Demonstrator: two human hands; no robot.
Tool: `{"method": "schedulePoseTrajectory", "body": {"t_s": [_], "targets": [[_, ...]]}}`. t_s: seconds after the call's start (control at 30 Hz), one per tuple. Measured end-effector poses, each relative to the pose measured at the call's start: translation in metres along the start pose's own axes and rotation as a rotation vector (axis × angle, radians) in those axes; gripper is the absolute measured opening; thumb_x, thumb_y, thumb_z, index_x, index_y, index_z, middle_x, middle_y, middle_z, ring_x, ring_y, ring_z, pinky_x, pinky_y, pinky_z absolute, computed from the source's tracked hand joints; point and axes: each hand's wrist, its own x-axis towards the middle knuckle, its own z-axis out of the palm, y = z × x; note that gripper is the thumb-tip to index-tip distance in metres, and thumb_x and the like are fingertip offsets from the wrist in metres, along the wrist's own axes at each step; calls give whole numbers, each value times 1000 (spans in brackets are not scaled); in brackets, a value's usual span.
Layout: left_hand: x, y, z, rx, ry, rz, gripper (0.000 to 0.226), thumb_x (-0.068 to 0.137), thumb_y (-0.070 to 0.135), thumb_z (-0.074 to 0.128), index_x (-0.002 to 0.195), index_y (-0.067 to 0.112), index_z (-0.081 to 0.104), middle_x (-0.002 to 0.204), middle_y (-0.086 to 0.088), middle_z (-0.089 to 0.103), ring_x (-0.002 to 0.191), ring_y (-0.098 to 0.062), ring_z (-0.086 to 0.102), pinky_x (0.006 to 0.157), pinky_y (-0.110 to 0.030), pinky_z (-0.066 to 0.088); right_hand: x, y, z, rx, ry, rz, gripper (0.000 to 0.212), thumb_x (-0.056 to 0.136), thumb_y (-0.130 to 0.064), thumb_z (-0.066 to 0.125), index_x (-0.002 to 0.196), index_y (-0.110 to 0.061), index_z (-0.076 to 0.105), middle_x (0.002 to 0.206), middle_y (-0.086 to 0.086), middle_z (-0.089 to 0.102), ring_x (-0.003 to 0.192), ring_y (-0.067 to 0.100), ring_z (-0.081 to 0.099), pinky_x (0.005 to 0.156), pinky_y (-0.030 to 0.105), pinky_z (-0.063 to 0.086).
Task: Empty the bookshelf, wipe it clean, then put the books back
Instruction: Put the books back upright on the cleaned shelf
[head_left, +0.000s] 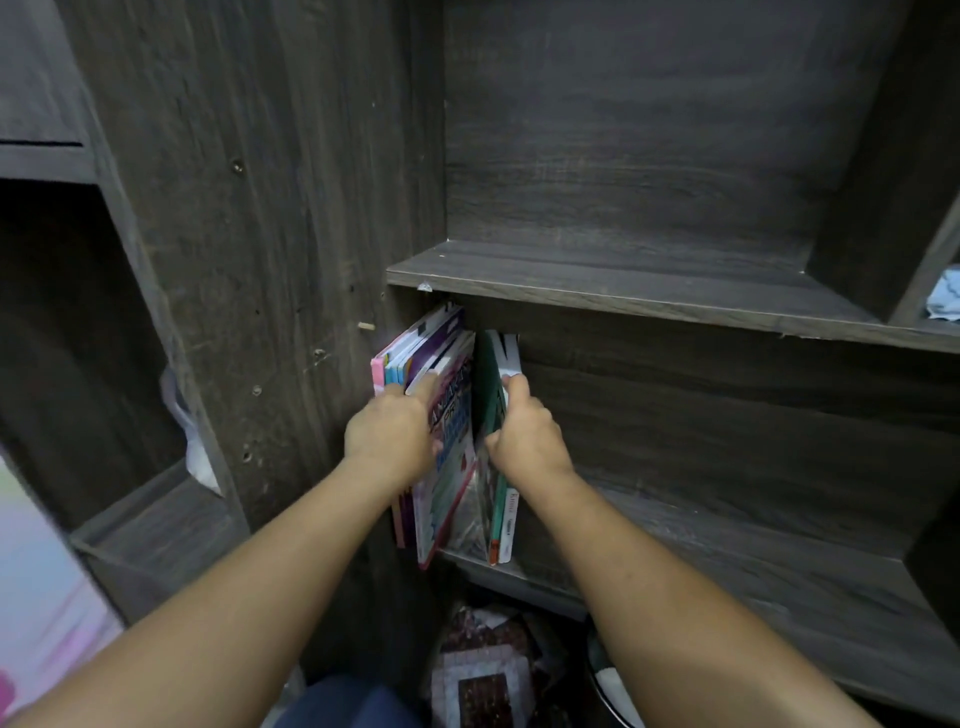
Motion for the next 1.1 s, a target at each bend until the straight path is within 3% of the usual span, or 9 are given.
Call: {"method": "schedulePoseTrajectory", "body": {"t_s": [0.17, 0.3, 0.5, 0.63, 0.7, 0.77, 0.83, 0.97, 1.1], "targets": [[-3, -10, 1, 144, 166, 108, 69, 79, 22, 74, 140, 25, 41, 119, -5, 46, 108, -24, 52, 76, -36, 52, -2, -6, 3, 2, -18, -40, 56, 86, -10, 62, 133, -18, 33, 115, 15, 56, 100, 33, 61, 76, 39, 52], [2, -14, 5, 219, 320, 210, 57, 48, 23, 91, 101, 16, 72, 86, -4, 56, 82, -25, 58, 51, -32, 47, -3, -13, 7, -24, -42, -78, 58, 86, -8, 61, 135, -18, 31, 117, 17, 56, 101, 35, 61, 77, 39, 51], [6, -17, 3, 249, 430, 204, 46, 50, 19, 90, 91, 12, 69, 85, -7, 51, 79, -26, 50, 54, -31, 41, 1, -16, 10, 26, -140, -92, 70, 87, -10, 61, 143, -26, 22, 123, 16, 54, 105, 32, 59, 83, 45, 53], [-8, -18, 7, 113, 388, 103, 58, 47, 13, 92, 92, 10, 56, 90, -10, 56, 72, -25, 59, 51, -34, 50, -2, -10, 13, 139, -282, -143, 122, 74, -12, 78, 144, -53, -14, 134, 11, 49, 118, 28, 54, 95, 46, 49], [-17, -18, 8, 46, 349, 41, 48, 62, 8, 85, 97, 9, 53, 94, -11, 56, 77, -26, 62, 56, -36, 52, -1, -4, 18, 173, -302, -93, 138, 70, -12, 83, 137, -57, -29, 137, 12, 50, 118, 27, 56, 97, 48, 49], [-24, -18, 8, -2, 260, -23, 34, 83, 10, 70, 110, 8, 50, 105, -10, 53, 94, -27, 60, 72, -36, 52, -1, 0, 23, 132, -344, -19, 136, 72, -15, 84, 142, -48, -28, 144, 16, 45, 121, 30, 55, 97, 47, 49], [-28, -20, 7, -89, 180, -42, 34, 87, 19, 68, 115, 8, 51, 109, -9, 54, 100, -27, 59, 80, -37, 50, 0, 3, 28, 54, -400, 36, 125, 76, -20, 82, 151, -36, -18, 151, 17, 36, 129, 32, 48, 102, 44, 46], [-27, -24, 9, -287, 132, -50, 33, 84, 33, 72, 104, 10, 61, 101, -7, 61, 92, -26, 63, 78, -38, 53, 2, -1, 37, -15, -420, 27, 113, 81, -22, 78, 155, -26, -6, 151, 18, 36, 131, 32, 46, 103, 41, 44], [-22, -23, 12, -396, 147, -33, 26, 85, 31, 72, 103, 13, 65, 98, -5, 65, 89, -22, 64, 78, -40, 55, 8, 1, 46, 32, -405, 29, 116, 80, -24, 79, 153, -33, -10, 150, 19, 36, 134, 31, 43, 106, 45, 42]]}}
